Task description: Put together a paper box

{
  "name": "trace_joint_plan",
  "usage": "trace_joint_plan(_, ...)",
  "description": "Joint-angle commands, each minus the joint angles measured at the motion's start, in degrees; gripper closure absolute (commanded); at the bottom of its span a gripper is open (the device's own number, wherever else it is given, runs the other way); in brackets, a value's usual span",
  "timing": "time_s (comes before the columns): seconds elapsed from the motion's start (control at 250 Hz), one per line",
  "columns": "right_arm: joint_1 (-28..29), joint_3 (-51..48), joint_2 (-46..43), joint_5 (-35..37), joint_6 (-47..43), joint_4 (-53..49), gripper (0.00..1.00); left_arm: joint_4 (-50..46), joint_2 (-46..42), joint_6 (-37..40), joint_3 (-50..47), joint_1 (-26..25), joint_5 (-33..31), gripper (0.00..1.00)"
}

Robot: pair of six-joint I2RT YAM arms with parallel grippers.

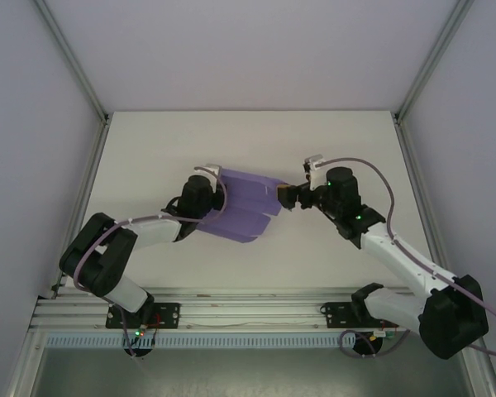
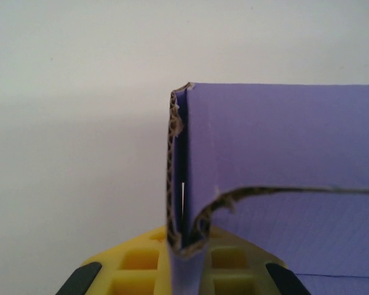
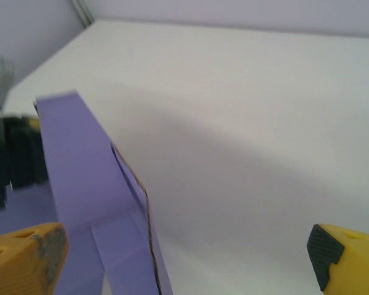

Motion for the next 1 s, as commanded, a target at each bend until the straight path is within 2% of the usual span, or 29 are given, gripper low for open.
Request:
trace_joint_plan(0.0, 0.0, 2.6, 0.2, 3.8, 4.1, 2.4, 0.00, -3.0, -2.4, -1.6, -0.3, -0.2, -5.2, 1.00)
trace_joint_plan(0.212, 0.6, 4.6, 6.3, 4.3, 3.1, 1.5, 0.00, -3.4, -3.6, -3.0, -0.3, -0.6, -4.6, 1.00)
trace_joint_plan(0.34, 1.9, 5.5, 10.6, 2.1, 2.0, 3.3, 0.00, -3.8, -3.9, -3.3, -0.2, -0.8, -4.2, 1.00)
trace_joint_plan(0.576, 4.4, 8.6, 18.4, 4.0, 3.2, 8.6, 0.00, -4.1, -4.0, -2.5, -0.3, -1.8, -4.4, 1.00)
trace_joint_plan(0.704, 6.3, 8.8, 20.9, 8.7, 4.4, 12.2, 0.00, -4.4, -4.4, -2.6, -0.3, -2.4, -5.4, 1.00)
trace_joint_plan(0.903, 10.2, 7.6, 23.1, 23.6, 9.0, 19.4, 0.00, -4.2, -5.7, -3.9, -0.7, -2.7, -7.7, 1.00)
trace_joint_plan(0.999, 11.3, 6.5, 22.9, 28.2, 11.3, 20.7, 0.00, -4.7, -6.3, -5.5, -0.8, -2.7, -9.7, 1.00)
